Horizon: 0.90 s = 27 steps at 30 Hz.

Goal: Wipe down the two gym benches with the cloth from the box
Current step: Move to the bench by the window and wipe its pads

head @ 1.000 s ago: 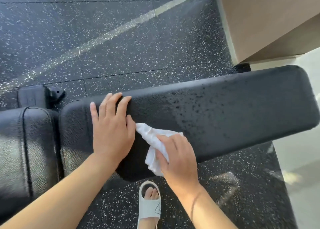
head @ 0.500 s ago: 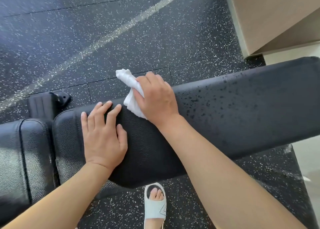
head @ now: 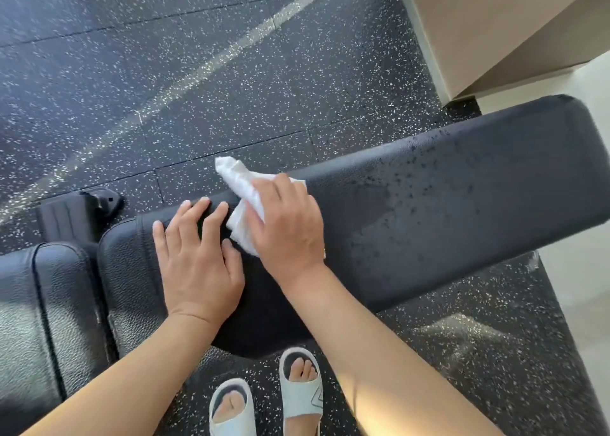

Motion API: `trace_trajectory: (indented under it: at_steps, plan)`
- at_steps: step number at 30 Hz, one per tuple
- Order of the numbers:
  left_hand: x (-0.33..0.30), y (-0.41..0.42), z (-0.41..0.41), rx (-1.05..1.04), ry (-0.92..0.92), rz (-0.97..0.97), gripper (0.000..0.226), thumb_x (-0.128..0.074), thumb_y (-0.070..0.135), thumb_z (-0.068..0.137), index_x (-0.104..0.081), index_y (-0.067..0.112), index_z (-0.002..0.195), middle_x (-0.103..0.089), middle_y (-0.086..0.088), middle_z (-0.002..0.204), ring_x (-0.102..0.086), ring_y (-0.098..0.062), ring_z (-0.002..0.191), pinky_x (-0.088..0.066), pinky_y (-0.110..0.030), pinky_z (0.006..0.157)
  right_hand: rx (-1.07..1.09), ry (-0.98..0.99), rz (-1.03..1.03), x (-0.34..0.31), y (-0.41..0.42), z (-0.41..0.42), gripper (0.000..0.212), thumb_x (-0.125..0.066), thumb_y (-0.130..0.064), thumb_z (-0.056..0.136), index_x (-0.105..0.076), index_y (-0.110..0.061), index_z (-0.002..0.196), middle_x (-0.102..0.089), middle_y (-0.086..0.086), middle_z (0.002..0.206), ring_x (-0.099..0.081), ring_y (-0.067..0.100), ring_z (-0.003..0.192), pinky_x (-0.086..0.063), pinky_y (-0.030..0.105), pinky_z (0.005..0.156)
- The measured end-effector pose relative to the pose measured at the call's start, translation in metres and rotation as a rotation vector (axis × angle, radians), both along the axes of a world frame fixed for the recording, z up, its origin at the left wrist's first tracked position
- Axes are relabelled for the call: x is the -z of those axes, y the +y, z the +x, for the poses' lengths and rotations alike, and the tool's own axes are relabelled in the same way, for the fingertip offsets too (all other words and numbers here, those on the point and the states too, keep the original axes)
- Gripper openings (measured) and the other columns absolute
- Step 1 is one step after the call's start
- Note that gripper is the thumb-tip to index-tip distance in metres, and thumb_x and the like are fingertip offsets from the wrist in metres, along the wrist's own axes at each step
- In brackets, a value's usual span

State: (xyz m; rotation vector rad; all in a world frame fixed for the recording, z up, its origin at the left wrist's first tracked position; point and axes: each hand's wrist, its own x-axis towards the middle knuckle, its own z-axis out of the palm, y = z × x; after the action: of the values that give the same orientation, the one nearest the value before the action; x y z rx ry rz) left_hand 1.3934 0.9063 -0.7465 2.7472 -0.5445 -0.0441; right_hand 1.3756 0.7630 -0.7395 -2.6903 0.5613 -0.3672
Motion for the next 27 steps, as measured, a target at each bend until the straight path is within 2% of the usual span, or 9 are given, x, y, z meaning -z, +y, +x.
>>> trace_trajectory:
  at_steps: [5,8,12,14,20,24,27]
  plan:
    - [0.001,0.001,-0.001,-0.005,0.009,-0.006,0.053,-0.047,0.023,0.093,-0.055,0.014,0.144,-0.047,-0.012,0.155,-0.034,-0.037,0.152,-0.010,-0.061,0.129,-0.124,0.036,-0.030,-0.002,-0.007,-0.035,0.027,-0.060,-0.033,0.098,-0.068,-0.014,0.115,-0.061,0.006,0.101,-0.058,0.029,0.090,-0.048,0.041,0.071]
    - [-0.001,0.000,-0.002,-0.001,0.014,-0.007,0.053,-0.045,0.025,0.093,-0.054,0.014,0.144,-0.045,-0.012,0.154,-0.033,-0.037,0.151,-0.011,-0.063,0.128,-0.108,0.064,-0.086,0.000,-0.035,-0.091,0.025,-0.063,-0.027,0.099,-0.069,-0.014,0.119,-0.062,0.006,0.101,-0.058,0.030,0.088,-0.050,0.044,0.070]
    - [0.000,0.000,0.000,0.002,0.023,0.002,0.053,-0.044,0.028,0.093,-0.052,0.015,0.144,-0.043,-0.011,0.155,-0.031,-0.037,0.152,-0.010,-0.063,0.128,-0.073,0.092,-0.065,0.001,-0.060,-0.160,0.028,-0.055,-0.029,0.103,-0.065,-0.012,0.123,-0.061,0.004,0.101,-0.054,0.029,0.085,-0.049,0.046,0.070]
    - [0.002,0.001,0.000,0.002,0.021,0.003,0.053,-0.044,0.028,0.093,-0.052,0.015,0.144,-0.043,-0.011,0.155,-0.031,-0.037,0.152,-0.010,-0.063,0.128,-0.049,0.096,-0.060,0.002,-0.063,-0.166,0.027,-0.053,-0.029,0.103,-0.064,-0.013,0.122,-0.060,0.004,0.101,-0.053,0.029,0.084,-0.049,0.046,0.070]
    - [0.005,0.001,0.000,0.004,0.004,0.001,0.053,-0.045,0.028,0.093,-0.051,0.017,0.144,-0.043,-0.010,0.154,-0.031,-0.036,0.152,-0.009,-0.062,0.129,0.111,0.038,-0.057,-0.002,-0.065,-0.067,0.027,-0.058,-0.030,0.096,-0.067,-0.011,0.113,-0.062,0.006,0.101,-0.057,0.031,0.087,-0.048,0.043,0.069]
    - [0.008,0.002,0.001,0.006,-0.013,0.001,0.053,-0.045,0.029,0.092,-0.051,0.018,0.144,-0.043,-0.010,0.153,-0.032,-0.036,0.151,-0.010,-0.062,0.128,0.094,0.054,-0.083,-0.004,-0.075,0.013,0.026,-0.059,-0.032,0.098,-0.067,-0.012,0.113,-0.063,0.006,0.102,-0.056,0.029,0.088,-0.046,0.042,0.072]
    - [0.009,0.001,0.001,0.003,-0.021,0.008,0.053,-0.045,0.029,0.092,-0.051,0.018,0.144,-0.043,-0.009,0.153,-0.032,-0.036,0.151,-0.011,-0.062,0.128,0.062,0.075,-0.091,-0.004,-0.080,0.033,0.024,-0.059,-0.035,0.099,-0.066,-0.015,0.108,-0.062,0.004,0.102,-0.056,0.027,0.090,-0.046,0.042,0.075]
